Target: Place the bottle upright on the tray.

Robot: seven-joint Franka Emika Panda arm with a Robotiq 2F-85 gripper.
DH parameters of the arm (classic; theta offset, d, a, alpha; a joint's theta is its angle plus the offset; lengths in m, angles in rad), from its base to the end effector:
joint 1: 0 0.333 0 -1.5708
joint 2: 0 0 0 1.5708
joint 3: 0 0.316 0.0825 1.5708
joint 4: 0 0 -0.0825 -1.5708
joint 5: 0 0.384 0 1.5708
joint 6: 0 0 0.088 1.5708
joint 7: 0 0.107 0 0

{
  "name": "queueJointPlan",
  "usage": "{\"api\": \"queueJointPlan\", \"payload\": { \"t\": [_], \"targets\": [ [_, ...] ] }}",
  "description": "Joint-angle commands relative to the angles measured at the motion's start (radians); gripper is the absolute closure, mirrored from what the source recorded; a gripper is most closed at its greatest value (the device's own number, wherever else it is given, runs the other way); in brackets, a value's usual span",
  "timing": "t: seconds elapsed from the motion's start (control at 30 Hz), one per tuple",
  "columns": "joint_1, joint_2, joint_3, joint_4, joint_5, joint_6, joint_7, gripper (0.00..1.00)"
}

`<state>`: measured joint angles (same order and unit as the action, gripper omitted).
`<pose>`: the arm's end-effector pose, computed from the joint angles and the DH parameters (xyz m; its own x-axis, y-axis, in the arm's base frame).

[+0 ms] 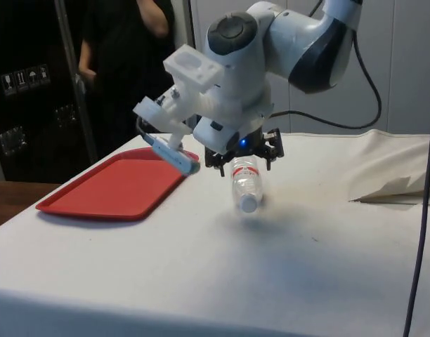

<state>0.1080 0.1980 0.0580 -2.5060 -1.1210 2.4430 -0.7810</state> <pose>0.4327 0.0724 0.1881 -0.2958 0.7642 -0.5731 0.9411 0.3361 -0.0374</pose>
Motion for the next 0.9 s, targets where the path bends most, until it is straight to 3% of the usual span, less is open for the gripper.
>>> {"api": "queueJointPlan", "payload": {
  "t": [0.0,0.1,0.13,0.17,0.4,0.43,0.47,0.6,0.63,0.67,0.83,0.87],
  "targets": [
    [0.006,0.004,-0.001,0.007,-0.022,-0.011,0.022,0.00],
    [0.007,0.014,-0.001,0.011,-0.043,-0.021,0.041,0.00],
    [0.001,0.011,0.001,0.005,-0.022,-0.012,0.021,0.00],
    [0.008,0.017,0.000,0.012,-0.049,-0.024,0.048,0.00],
    [0.009,0.038,0.005,0.020,-0.103,-0.056,0.108,0.00],
    [0.003,0.036,0.007,0.014,-0.084,-0.047,0.088,0.00],
    [0.009,0.040,0.006,0.021,-0.109,-0.060,0.116,0.00],
    [0.010,0.052,0.012,0.023,-0.144,-0.082,0.159,0.00],
    [0.004,0.051,0.013,0.019,-0.128,-0.074,0.142,0.00],
    [0.010,0.054,0.012,0.024,-0.151,-0.086,0.168,0.00],
    [0.013,0.067,0.018,0.025,-0.190,-0.113,0.218,0.00],
    [0.006,0.064,0.020,0.020,-0.176,-0.107,0.203,0.00]
  ]
}}
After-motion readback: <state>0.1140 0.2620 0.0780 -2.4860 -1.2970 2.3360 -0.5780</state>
